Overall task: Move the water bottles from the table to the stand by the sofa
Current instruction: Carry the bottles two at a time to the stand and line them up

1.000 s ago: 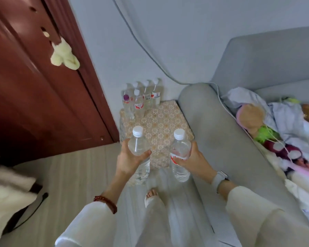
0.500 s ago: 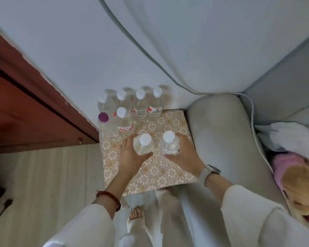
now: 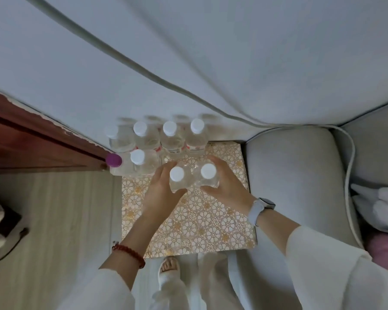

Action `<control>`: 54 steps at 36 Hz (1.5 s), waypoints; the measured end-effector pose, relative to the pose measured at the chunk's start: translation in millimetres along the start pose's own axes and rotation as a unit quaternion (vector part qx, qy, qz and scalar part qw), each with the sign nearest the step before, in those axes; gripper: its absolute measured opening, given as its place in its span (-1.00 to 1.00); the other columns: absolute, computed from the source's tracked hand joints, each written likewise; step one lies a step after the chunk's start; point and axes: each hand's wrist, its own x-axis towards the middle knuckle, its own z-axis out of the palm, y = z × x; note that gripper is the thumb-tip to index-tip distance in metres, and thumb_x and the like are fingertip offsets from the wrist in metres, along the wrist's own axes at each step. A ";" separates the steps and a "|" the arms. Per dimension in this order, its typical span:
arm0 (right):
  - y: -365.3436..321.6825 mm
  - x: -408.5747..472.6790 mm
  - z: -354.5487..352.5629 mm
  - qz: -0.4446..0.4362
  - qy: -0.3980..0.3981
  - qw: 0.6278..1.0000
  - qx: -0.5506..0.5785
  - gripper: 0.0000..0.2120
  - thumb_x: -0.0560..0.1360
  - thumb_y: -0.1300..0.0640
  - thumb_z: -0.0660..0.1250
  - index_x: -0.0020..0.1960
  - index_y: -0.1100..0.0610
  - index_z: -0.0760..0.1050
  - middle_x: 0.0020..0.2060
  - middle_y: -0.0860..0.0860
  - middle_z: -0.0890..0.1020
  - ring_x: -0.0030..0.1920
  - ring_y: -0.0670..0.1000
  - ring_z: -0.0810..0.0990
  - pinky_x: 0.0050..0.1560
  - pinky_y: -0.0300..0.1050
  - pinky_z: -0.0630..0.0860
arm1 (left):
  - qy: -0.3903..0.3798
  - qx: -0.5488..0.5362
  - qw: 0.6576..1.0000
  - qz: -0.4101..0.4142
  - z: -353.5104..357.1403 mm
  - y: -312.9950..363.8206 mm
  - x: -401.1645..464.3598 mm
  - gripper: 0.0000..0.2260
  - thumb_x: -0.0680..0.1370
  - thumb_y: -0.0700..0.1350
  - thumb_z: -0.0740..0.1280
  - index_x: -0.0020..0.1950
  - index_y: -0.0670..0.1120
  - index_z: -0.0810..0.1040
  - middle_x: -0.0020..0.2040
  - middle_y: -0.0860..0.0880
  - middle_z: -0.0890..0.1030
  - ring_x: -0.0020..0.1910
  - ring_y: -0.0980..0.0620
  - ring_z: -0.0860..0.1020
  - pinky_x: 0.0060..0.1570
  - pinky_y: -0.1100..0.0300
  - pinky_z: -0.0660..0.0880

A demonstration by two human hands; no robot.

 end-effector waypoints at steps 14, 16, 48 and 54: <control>-33.9 1.1 -11.1 -0.017 0.019 0.982 -0.187 -0.67 0.50 0.12 0.29 0.22 0.19 0.35 0.14 0.13 0.37 -0.15 0.14 0.55 -0.23 -0.09 0.55 | 0.069 0.252 0.955 0.141 -26.7 26.3 5.4 -0.58 0.18 -0.15 0.60 -0.01 -0.14 0.61 -0.14 -0.07 0.66 -0.15 -0.15 0.60 -0.18 -0.01 0.49; -36.4 3.3 -10.7 -0.021 0.029 0.982 -0.185 -0.69 0.51 0.12 0.29 0.20 0.20 0.36 0.14 0.12 0.38 -0.14 0.12 0.55 -0.21 -0.11 0.56 | 0.093 0.282 0.943 0.150 -28.6 26.1 8.4 -0.56 0.13 -0.11 0.62 -0.04 -0.13 0.62 -0.18 -0.04 0.67 -0.20 -0.11 0.60 -0.20 0.04 0.49; -98.3 -3.2 -10.6 -0.085 0.076 0.976 -0.187 -0.65 0.51 0.13 0.25 0.27 0.18 0.35 0.20 0.12 0.47 0.18 0.12 0.44 0.15 0.02 0.45 | 0.119 0.179 0.976 0.014 -64.5 30.3 -15.9 -0.53 0.46 -0.03 0.38 0.35 -0.09 0.40 0.29 -0.12 0.48 0.32 -0.17 0.39 0.29 -0.17 0.25; -181.1 -29.0 39.5 -0.127 -0.083 0.973 -0.173 -0.66 0.56 0.07 0.15 0.31 0.14 0.30 -0.03 0.07 0.60 -0.03 0.07 0.58 -0.06 0.00 0.55 | 0.150 0.158 0.972 -0.087 -140.4 -6.8 -96.3 -0.52 0.54 0.03 0.23 0.43 -0.02 0.27 0.39 -0.04 0.38 0.33 -0.10 0.33 0.27 -0.10 0.27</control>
